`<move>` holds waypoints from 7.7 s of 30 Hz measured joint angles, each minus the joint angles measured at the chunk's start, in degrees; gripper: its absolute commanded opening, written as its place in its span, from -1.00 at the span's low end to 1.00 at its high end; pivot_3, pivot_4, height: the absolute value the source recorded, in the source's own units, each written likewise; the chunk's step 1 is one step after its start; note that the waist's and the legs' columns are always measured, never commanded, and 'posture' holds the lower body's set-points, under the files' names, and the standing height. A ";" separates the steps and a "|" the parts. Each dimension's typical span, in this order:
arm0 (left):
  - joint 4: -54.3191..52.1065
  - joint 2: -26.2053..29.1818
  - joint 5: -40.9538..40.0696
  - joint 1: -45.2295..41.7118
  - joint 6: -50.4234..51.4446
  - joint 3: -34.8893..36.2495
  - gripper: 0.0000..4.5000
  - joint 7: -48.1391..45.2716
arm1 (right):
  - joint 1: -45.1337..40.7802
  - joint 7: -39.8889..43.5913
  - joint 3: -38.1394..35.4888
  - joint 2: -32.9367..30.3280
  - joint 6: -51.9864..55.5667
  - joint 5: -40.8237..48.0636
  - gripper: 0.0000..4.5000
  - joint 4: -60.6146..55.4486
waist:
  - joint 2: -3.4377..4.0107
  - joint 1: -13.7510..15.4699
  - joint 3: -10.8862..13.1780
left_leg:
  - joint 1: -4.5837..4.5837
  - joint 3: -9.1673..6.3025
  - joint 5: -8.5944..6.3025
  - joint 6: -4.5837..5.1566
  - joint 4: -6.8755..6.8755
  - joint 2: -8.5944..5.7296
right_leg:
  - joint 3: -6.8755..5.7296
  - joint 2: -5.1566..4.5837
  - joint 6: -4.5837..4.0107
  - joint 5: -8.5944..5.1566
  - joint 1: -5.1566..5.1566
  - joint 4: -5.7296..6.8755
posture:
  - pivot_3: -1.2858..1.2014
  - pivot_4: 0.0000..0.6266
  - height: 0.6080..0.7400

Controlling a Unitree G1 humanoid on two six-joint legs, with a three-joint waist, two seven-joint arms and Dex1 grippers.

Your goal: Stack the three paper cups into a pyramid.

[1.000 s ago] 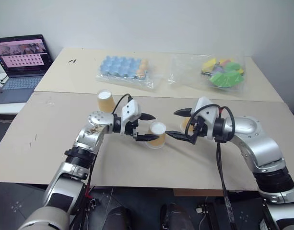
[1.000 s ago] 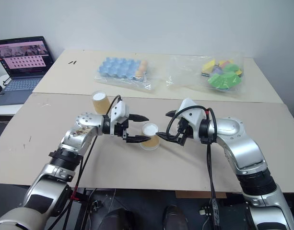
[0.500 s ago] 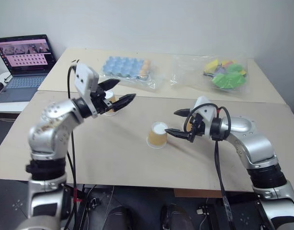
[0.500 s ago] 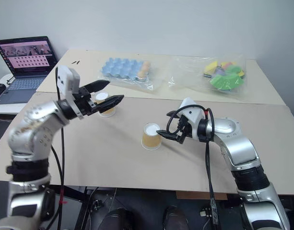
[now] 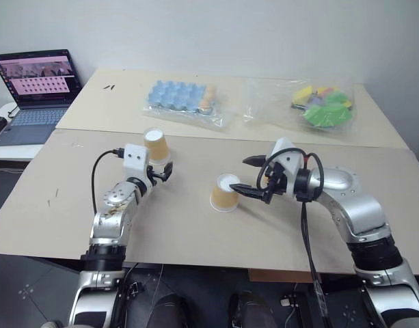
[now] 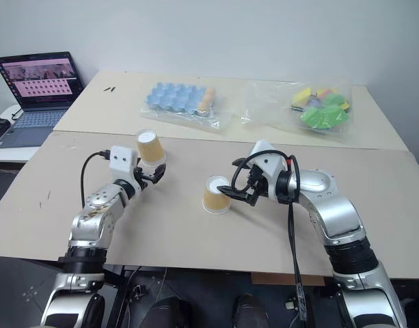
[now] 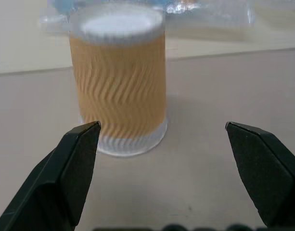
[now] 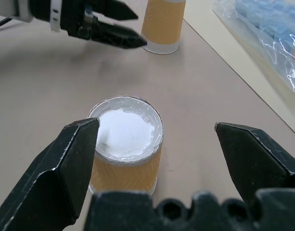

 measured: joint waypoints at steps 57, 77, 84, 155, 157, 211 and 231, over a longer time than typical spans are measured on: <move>6.02 12.07 -5.93 -4.27 -18.29 -10.32 0.32 -46.48 | 3.68 -3.04 -1.47 -2.15 2.85 0.16 1.00 -4.47 | 0.01 -1.15 0.00 | -0.33 0.07 0.01 0.00 -0.02 -0.01 | -0.31 -0.01 0.04 -0.02 -0.11 0.01 | 0.03 -0.52 0.93; 7.28 9.15 -3.64 -8.46 -18.26 -16.78 0.32 -54.61 | 6.25 -6.07 -4.11 -2.85 4.51 0.48 1.00 -7.39 | 0.02 -0.43 0.00 | -0.35 -0.36 0.01 0.08 0.39 -0.04 | -0.17 -0.01 0.02 0.01 -0.02 0.10 | 0.03 -0.52 0.93; 8.59 8.00 -3.09 -9.06 -19.37 -16.81 0.72 -54.81 | 6.75 -6.43 -4.28 -2.99 4.96 0.81 1.00 -8.32 | 0.02 -0.34 0.00 | -0.35 -0.39 0.00 0.09 0.40 -0.04 | -0.17 -0.01 0.02 0.01 -0.02 0.10 | 0.03 -0.52 0.93; -34.12 30.38 -27.17 2.14 16.61 -3.86 0.97 -46.77 | -4.62 -9.91 -10.30 5.41 -2.99 -3.85 1.00 25.83 | 0.29 -0.78 0.17 | 0.09 -0.52 -0.07 0.19 0.19 -0.22 | 0.17 -0.01 0.15 -0.05 0.40 -0.03 | 0.03 -0.52 0.93; -34.12 30.44 -27.04 2.69 16.14 -3.86 0.99 -46.88 | -4.62 -9.88 -10.30 5.44 -3.03 -3.83 0.89 25.83 | 0.32 -0.79 0.18 | 0.09 -0.52 -0.07 0.19 0.18 -0.22 | 0.17 -0.01 0.15 -0.05 0.40 -0.03 | 0.03 -0.52 0.93; -34.90 31.06 -25.95 6.35 14.29 -3.14 1.00 -45.75 | -26.16 20.03 7.79 2.91 8.09 3.00 0.99 17.70 | 0.73 -0.78 0.44 | -0.33 -0.14 -0.07 0.20 0.07 -0.24 | 0.33 0.00 0.14 -0.04 -0.25 0.03 | 0.03 -0.52 0.93; -35.94 22.38 -25.12 16.53 15.51 7.26 1.00 -27.15 | -29.61 -8.47 -26.16 2.73 21.22 19.86 0.99 14.86 | 0.44 -0.51 0.26 | -0.17 -0.20 -0.08 0.20 -0.07 -0.27 | 0.32 -0.05 0.14 -0.02 -0.02 -0.01 | 0.03 -0.52 0.93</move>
